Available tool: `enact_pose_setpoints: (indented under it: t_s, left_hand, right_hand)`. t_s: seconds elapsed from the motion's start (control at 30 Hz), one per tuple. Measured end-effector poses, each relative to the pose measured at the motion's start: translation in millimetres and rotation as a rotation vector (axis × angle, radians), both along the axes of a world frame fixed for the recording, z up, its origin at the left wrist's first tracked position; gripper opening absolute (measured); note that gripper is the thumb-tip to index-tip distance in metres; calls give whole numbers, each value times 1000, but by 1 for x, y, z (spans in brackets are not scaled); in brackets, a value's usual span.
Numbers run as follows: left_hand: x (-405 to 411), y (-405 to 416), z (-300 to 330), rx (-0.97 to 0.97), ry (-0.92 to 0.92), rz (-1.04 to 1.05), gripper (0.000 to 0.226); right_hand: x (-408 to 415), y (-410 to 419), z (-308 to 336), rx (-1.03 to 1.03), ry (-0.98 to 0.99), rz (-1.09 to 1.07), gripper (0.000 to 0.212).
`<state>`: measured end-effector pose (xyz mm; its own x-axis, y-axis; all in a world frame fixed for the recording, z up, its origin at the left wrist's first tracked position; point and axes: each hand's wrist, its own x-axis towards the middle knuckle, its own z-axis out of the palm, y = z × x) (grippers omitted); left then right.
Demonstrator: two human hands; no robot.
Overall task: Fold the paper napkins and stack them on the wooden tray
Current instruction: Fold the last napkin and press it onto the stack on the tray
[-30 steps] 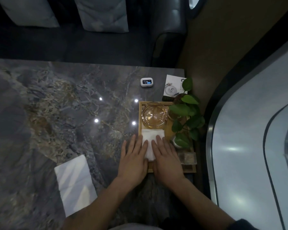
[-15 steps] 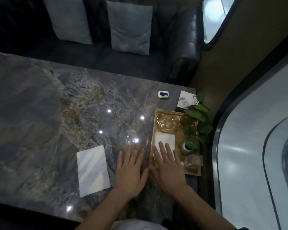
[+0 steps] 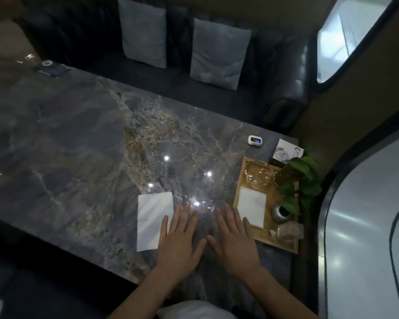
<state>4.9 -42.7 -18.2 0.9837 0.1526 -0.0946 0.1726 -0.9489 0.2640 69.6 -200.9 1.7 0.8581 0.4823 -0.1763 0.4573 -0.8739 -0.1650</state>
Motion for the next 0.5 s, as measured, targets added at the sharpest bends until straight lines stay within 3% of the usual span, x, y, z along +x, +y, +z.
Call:
enact_pose_setpoints:
  t_s: [0.5]
  left_hand:
    - [-61,44,-30,-94,39,189,67]
  right_hand:
    - [-29,50,-25,8,126,182,66]
